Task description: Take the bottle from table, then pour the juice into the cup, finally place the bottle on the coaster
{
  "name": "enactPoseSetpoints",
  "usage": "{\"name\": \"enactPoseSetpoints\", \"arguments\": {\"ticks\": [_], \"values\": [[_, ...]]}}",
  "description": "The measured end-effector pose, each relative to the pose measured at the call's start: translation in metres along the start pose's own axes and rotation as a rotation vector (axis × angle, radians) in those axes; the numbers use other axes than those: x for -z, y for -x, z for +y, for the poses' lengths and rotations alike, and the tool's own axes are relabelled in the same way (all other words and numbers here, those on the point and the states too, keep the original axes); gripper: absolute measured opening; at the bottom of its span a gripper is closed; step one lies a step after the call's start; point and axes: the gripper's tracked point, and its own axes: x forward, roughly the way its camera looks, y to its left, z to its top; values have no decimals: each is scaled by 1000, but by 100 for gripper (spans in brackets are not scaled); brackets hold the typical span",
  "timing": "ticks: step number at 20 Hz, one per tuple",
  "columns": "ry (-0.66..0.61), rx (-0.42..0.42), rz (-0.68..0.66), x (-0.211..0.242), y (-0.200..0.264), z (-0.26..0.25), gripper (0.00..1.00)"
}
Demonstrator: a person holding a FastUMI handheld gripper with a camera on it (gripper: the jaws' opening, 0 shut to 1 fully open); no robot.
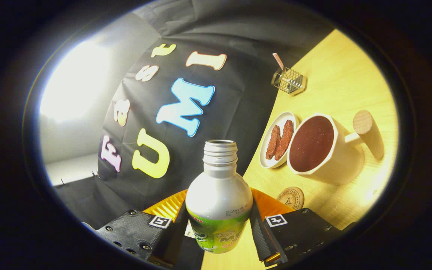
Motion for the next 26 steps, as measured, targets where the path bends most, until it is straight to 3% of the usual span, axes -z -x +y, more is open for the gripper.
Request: {"name": "enactPoseSetpoints", "arguments": {"ticks": [7,26], "values": [[-198,-31,-30,-4,-5,-7,76],[-517,-103,-95,-12,-7,10,76]]}}
